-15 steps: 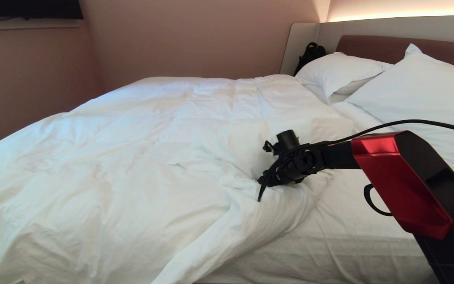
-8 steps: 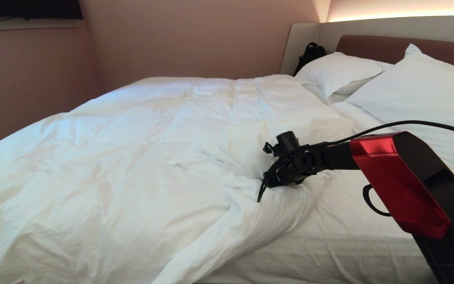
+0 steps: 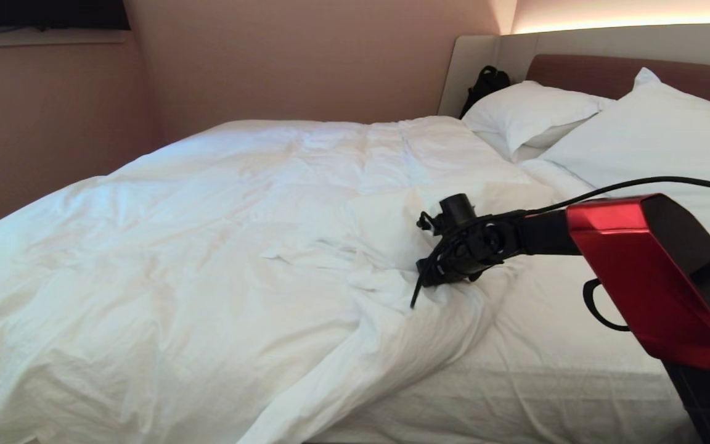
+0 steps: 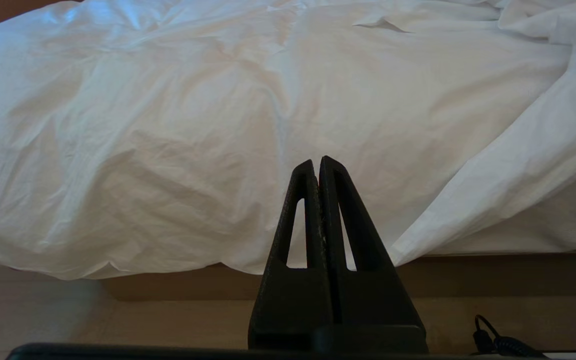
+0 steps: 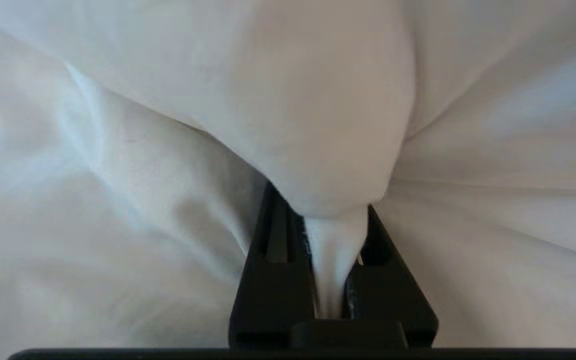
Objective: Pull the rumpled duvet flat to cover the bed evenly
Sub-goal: Flatten the corners of the folded blanket
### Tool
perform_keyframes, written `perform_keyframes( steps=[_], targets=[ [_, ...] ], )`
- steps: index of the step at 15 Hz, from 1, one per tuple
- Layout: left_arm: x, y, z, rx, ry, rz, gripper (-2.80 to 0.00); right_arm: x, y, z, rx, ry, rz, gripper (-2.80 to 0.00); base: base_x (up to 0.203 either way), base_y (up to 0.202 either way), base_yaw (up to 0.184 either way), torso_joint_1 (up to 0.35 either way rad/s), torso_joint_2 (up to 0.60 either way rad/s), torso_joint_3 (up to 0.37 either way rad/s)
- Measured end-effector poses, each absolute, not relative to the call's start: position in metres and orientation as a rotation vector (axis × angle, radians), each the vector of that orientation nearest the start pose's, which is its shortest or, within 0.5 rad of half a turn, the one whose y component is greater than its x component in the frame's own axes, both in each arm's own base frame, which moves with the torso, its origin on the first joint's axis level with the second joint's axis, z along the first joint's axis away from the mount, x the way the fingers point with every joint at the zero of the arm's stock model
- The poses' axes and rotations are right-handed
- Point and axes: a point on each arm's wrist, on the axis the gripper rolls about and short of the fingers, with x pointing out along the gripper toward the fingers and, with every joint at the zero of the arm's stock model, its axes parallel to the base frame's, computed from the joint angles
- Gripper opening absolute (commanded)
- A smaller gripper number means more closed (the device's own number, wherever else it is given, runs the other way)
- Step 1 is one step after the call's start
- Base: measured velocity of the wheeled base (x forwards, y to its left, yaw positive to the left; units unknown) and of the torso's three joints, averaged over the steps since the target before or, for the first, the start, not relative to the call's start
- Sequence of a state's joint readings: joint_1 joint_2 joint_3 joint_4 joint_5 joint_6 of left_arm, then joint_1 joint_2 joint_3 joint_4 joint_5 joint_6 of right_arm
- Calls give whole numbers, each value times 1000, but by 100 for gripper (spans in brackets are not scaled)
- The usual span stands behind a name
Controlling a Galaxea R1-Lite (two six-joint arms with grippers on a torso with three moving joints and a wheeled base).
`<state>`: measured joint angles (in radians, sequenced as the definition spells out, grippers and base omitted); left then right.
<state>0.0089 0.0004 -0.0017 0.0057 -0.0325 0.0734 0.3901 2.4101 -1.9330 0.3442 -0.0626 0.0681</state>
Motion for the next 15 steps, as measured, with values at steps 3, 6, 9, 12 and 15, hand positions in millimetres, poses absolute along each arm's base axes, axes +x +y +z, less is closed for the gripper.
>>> perform_keyframes(
  steps=[3,6,9,12,15],
  targets=[
    [-23,-1,75,73,4,-23,-280,439,171,143,-105,780,269,-280,0,0,0,0,0,0],
    [-23,-1,75,73,4,-23,-280,425,154,179,-91,757,248,-280,0,0,0,0,0,0],
    [-23,-1,75,73,4,-23,-280,406,134,210,-101,760,227,-280,0,0,0,0,0,0],
    [-23,-1,75,73,4,-23,-280,385,117,224,-147,814,220,-280,0,0,0,0,0,0],
    [-23,-1,75,73,4,-23,-280,369,103,224,-208,886,225,-280,0,0,0,0,0,0]
  ],
)
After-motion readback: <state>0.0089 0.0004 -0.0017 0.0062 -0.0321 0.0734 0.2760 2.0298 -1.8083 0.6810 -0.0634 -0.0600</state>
